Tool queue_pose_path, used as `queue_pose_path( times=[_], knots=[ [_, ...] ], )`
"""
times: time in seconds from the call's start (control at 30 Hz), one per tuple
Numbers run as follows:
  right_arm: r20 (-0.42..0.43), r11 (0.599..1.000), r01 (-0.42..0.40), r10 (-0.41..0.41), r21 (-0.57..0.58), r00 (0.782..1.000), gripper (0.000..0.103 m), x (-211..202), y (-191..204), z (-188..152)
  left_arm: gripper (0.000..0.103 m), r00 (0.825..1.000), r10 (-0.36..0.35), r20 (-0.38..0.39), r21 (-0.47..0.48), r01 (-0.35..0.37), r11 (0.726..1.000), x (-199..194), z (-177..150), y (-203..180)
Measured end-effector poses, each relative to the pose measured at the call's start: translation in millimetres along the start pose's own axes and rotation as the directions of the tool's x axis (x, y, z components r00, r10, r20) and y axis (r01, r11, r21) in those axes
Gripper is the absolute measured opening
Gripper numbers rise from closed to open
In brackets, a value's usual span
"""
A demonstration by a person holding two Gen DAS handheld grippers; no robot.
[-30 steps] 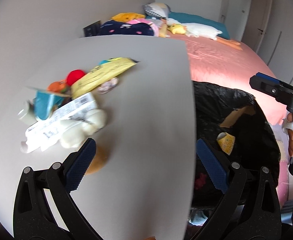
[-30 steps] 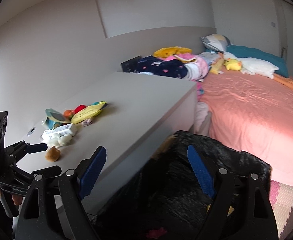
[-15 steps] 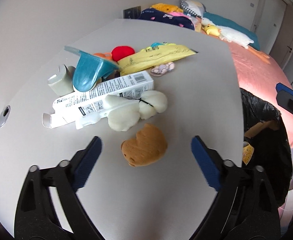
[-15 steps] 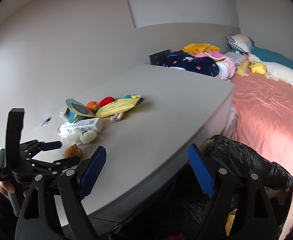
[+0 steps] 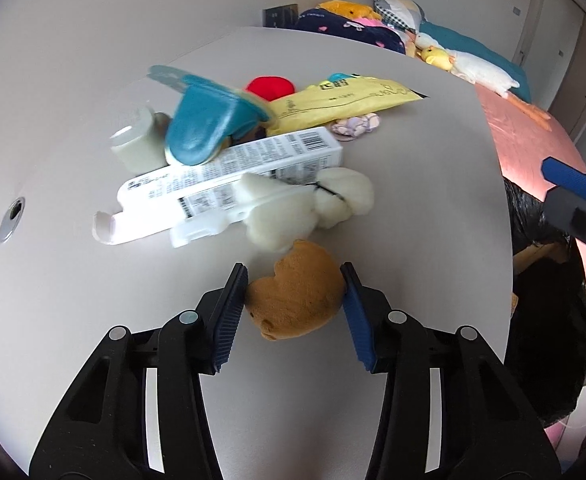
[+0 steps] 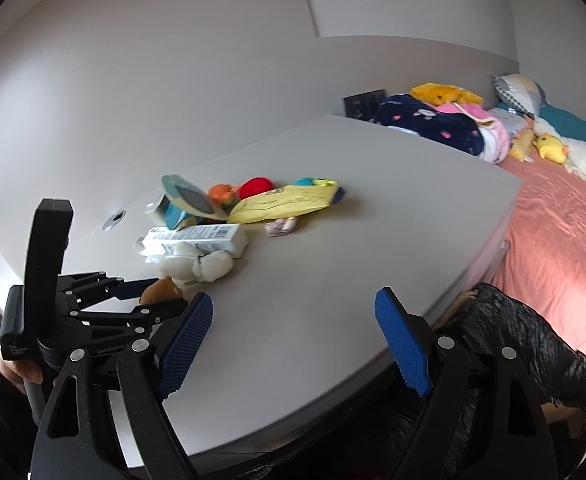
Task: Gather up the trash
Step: 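Move the left gripper back to the desk and grasp the brown plush bear, then grasp the white plush toy with the right gripper while the left holds the bear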
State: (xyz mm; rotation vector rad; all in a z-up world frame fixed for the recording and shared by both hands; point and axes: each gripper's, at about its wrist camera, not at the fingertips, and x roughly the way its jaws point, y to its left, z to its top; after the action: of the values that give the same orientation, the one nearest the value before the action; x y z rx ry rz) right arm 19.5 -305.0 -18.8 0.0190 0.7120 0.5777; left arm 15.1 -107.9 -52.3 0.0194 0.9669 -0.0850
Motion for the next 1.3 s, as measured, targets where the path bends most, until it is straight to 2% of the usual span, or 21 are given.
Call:
queue_pose_path(
  times=[0.3, 0.53, 0.8, 1.1, 1.17, 1.27, 1.3],
  knots=[
    [-0.062, 0.994, -0.061, 0.055, -0.093, 0.997, 0.084, 25, 34, 7, 0.047, 1.0, 0.026, 0.01, -0.115, -0.025, 0.993, -21, -16, 41],
    [-0.145, 0.966, -0.133, 0.102, -0.222, 0.984, 0.084, 51, 72, 14, 0.047, 0.997, 0.073, 0.009, -0.217, -0.069, 0.974, -31, -29, 75],
    [-0.217, 0.934, -0.161, 0.094, -0.318, 0.972, 0.084, 80, 103, 21, 0.047, 0.993, 0.12, 0.022, -0.274, -0.109, 0.955, -45, -30, 98],
    [-0.29, 0.911, -0.172, 0.062, -0.374, 0.955, 0.084, 118, 120, 28, 0.047, 0.994, 0.107, 0.02, -0.306, -0.096, 0.947, -46, -30, 106],
    [-0.294, 0.913, -0.164, 0.051, -0.374, 0.954, 0.081, 123, 120, 29, 0.047, 0.994, 0.105, 0.021, -0.307, -0.094, 0.947, -47, -31, 108],
    [-0.292, 0.918, -0.14, 0.028, -0.37, 0.956, 0.07, 126, 118, 31, 0.047, 0.994, 0.103, 0.019, -0.312, -0.092, 0.946, -47, -32, 109],
    [-0.291, 0.921, -0.128, 0.017, -0.367, 0.956, 0.064, 126, 117, 32, 0.047, 0.995, 0.103, 0.018, -0.313, -0.092, 0.945, -46, -32, 109]
  ],
)
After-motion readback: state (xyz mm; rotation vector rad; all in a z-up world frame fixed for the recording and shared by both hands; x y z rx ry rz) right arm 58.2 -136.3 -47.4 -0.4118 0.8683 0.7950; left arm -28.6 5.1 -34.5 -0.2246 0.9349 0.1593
